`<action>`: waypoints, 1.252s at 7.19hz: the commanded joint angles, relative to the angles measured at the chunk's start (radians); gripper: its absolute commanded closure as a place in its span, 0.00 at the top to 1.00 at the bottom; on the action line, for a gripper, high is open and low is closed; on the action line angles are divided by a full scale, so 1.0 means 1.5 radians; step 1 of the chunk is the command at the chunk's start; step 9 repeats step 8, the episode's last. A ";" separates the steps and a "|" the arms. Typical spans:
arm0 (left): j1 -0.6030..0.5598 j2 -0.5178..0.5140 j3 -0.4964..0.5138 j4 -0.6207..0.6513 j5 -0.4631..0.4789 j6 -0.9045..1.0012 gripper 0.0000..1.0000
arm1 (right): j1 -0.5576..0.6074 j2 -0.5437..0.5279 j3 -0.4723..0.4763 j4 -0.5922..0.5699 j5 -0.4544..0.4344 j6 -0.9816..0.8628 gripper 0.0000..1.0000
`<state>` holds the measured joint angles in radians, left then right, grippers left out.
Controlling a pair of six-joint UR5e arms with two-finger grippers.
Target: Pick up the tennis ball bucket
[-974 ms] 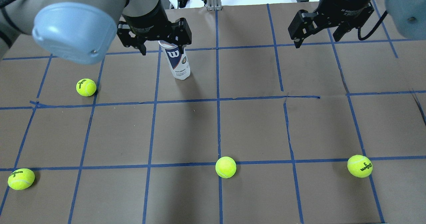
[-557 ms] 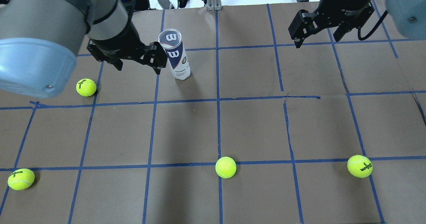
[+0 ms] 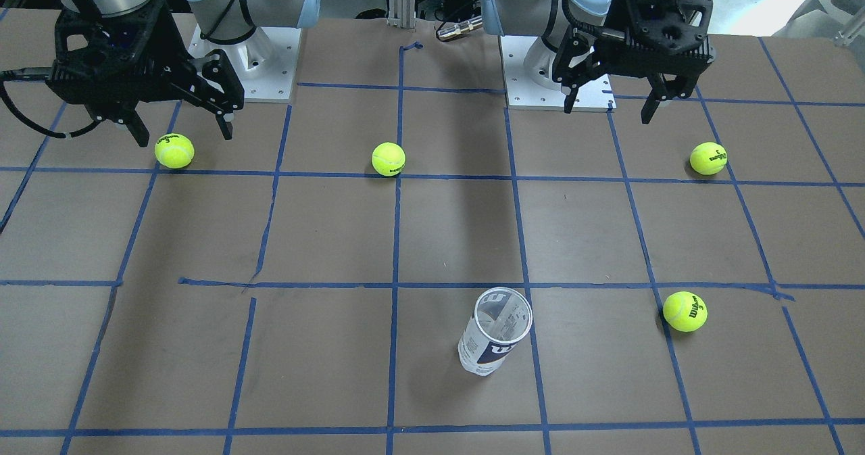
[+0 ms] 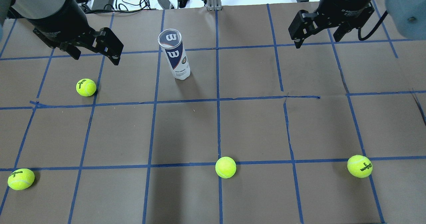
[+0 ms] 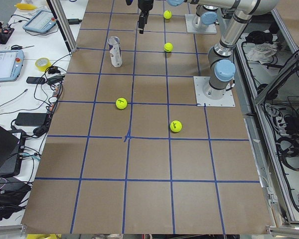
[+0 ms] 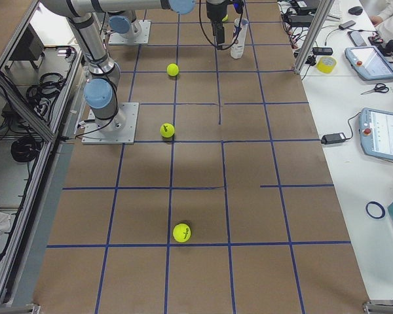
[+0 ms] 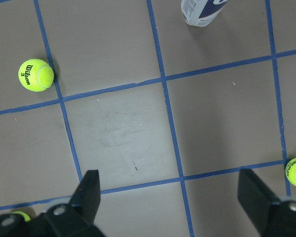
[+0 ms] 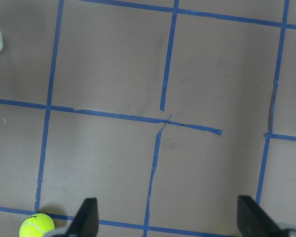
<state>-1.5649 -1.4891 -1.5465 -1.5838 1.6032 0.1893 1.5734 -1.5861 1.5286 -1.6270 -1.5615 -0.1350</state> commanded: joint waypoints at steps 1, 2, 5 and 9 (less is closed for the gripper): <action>0.001 0.003 -0.014 -0.001 -0.016 0.009 1.00 | -0.001 0.000 0.005 0.000 0.001 0.000 1.00; 0.000 0.000 -0.016 0.002 -0.043 0.009 1.00 | -0.001 0.000 0.005 0.000 0.002 0.000 1.00; 0.006 0.010 -0.015 0.006 -0.051 -0.054 1.00 | -0.001 0.000 0.006 0.000 0.002 -0.001 1.00; 0.006 0.016 -0.022 0.004 -0.051 -0.066 1.00 | -0.001 0.000 0.007 0.000 0.004 -0.005 1.00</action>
